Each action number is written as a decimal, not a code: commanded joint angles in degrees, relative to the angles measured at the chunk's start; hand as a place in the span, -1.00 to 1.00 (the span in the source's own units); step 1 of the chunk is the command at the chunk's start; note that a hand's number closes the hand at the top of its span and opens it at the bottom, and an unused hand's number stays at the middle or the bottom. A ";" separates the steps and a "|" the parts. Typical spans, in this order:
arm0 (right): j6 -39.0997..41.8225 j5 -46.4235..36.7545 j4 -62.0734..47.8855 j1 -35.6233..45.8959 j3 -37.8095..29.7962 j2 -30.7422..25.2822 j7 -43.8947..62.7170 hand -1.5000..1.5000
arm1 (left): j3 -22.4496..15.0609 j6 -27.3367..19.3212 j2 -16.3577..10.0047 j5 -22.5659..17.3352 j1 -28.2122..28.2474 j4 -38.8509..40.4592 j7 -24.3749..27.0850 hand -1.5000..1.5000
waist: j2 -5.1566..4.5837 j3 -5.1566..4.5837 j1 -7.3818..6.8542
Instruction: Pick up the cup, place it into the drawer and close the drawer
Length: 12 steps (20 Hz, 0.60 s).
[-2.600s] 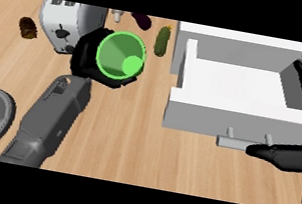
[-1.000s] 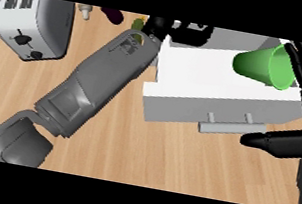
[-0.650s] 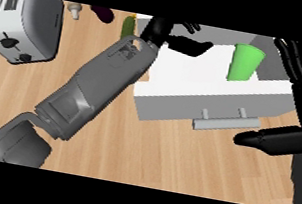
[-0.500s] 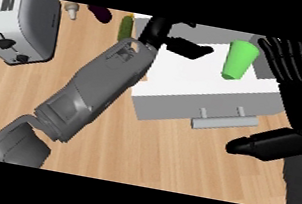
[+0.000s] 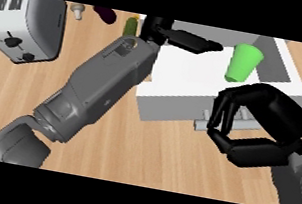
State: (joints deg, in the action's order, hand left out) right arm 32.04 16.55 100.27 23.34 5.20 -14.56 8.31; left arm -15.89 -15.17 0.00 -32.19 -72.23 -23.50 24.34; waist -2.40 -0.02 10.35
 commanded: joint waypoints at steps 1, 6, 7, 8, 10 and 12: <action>6.04 -3.01 0.01 -0.27 4.18 -5.57 3.94 1.00 | 0.62 -2.20 0.00 -2.79 -0.96 0.44 2.35 -1.00 | 0.58 -0.01 -1.74; 3.40 -16.96 1.55 -3.93 5.38 -8.38 0.67 -1.00 | 0.72 -2.28 0.00 -4.44 0.45 1.28 4.50 -1.00 | 1.41 0.08 -5.98; 2.87 -20.15 3.90 -3.68 6.46 -9.60 1.22 -1.00 | 0.26 -3.95 0.00 -5.18 2.47 1.04 6.36 -1.00 | 1.52 0.06 -5.15; 0.37 -23.53 2.12 -2.96 8.02 -7.73 1.67 -1.00 | 0.15 -3.20 0.00 -5.40 0.44 0.67 4.72 -1.00 | 1.59 0.06 -6.67; -1.09 -28.51 1.61 -7.52 10.15 -8.11 -0.98 -1.00 | 0.78 -3.41 0.00 -6.22 0.83 1.05 5.91 -1.00 | 1.66 0.08 -6.97; -5.24 -34.35 -3.61 -10.49 12.95 -5.97 -4.69 -1.00 | 1.57 -0.71 0.00 -6.78 3.14 -0.51 7.92 -1.00 | 1.82 0.09 -8.68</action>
State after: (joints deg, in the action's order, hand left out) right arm 31.22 -8.16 99.88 17.18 14.15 -21.51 7.26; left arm -14.94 -17.05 -0.01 -37.61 -70.59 -22.83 30.41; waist -0.93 0.03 3.67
